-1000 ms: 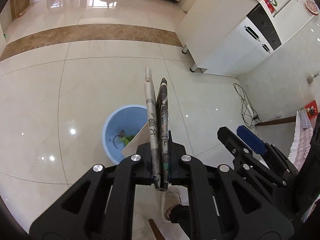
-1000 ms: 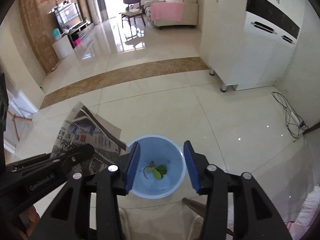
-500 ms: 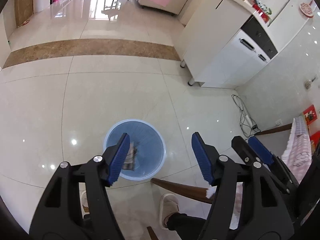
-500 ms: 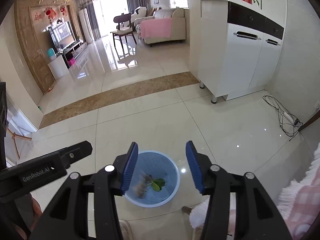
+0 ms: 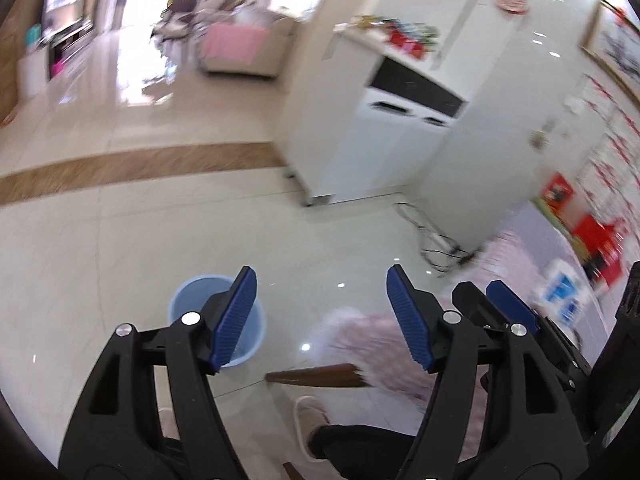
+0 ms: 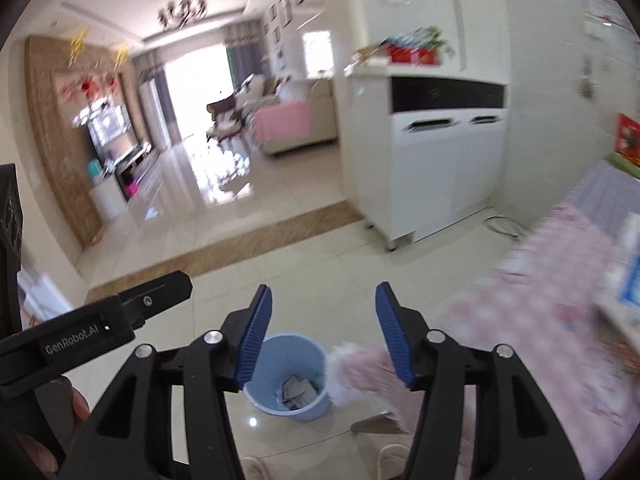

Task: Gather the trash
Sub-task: 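Grasp the brown cardboard box with the right tool while the left tool grasps the red wrapper, then carry both items to the blue bin and open the left tool over it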

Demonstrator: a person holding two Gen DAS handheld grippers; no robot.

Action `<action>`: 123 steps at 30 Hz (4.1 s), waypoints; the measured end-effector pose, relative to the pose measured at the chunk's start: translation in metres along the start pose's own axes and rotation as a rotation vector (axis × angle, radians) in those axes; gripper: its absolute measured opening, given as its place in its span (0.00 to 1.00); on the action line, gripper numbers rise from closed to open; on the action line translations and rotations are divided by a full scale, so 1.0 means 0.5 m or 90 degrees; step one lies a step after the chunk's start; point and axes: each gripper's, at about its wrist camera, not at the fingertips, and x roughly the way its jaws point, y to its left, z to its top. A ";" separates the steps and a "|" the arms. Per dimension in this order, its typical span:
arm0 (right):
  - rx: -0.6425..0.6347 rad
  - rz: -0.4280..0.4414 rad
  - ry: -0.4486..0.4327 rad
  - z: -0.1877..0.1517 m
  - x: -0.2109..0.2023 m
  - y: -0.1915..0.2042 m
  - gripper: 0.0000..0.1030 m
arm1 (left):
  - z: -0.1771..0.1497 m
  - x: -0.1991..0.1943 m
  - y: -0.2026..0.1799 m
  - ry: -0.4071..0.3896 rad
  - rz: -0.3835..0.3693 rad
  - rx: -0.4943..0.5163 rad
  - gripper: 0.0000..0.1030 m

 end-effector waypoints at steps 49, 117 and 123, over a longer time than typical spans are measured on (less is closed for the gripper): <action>0.044 -0.354 0.037 -0.185 -0.364 -0.528 0.07 | -0.291 0.160 -0.656 0.206 -0.173 0.254 0.59; -0.162 0.089 0.140 -0.056 0.323 0.220 0.07 | -0.025 0.226 0.271 0.104 0.144 -0.108 0.20; -0.159 0.080 0.171 -0.081 0.404 0.204 0.07 | -0.029 0.287 0.289 0.130 0.159 -0.128 0.74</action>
